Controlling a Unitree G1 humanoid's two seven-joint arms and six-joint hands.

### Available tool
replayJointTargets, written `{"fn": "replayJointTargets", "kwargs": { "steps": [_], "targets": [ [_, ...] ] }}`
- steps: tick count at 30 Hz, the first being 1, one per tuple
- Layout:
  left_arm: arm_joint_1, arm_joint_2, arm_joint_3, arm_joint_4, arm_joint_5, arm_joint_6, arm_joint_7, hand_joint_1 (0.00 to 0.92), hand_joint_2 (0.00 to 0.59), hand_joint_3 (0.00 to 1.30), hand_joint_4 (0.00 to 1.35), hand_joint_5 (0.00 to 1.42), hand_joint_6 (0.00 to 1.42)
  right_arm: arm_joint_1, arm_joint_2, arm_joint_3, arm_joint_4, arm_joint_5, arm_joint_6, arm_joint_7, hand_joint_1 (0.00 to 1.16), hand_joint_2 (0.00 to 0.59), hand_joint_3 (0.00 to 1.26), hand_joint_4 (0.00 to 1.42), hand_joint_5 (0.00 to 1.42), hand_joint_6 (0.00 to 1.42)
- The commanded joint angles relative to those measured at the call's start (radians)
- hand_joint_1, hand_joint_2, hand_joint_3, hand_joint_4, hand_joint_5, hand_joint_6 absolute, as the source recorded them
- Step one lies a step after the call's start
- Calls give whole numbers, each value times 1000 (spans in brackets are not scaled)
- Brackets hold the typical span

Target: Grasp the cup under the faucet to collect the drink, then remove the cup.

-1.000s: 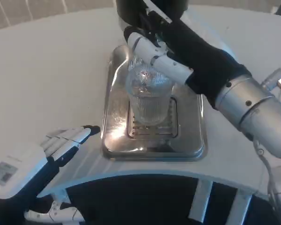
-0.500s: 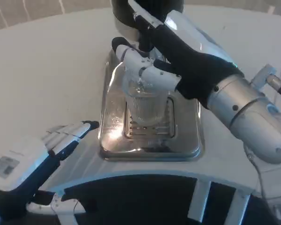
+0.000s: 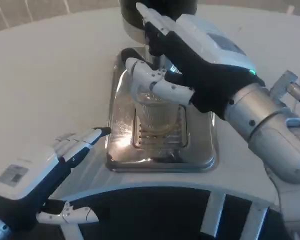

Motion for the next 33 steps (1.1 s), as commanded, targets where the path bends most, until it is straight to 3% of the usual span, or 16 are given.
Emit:
{"fn": "replayJointTargets", "kwargs": {
  "steps": [1,18,24,33],
  "targets": [
    [6,-9,-4,-24,-17,21,-26,91,68,91,55,119,135,36,6,35,-18,5,-55,44,32,498,0,0,0,0],
    [19,-40,3,-68,-46,74,-53,80,70,83,44,120,135,68,19,24,-15,-18,-98,53,28,499,0,0,0,0],
    [2,-98,18,-128,-106,192,-90,97,50,1,0,143,135,69,28,23,-15,-30,-97,62,28,499,0,0,0,0],
    [-57,-181,13,-185,-165,347,-137,136,33,0,0,172,135,73,46,33,-26,-57,-87,78,28,508,0,0,0,0]
  ]
}}
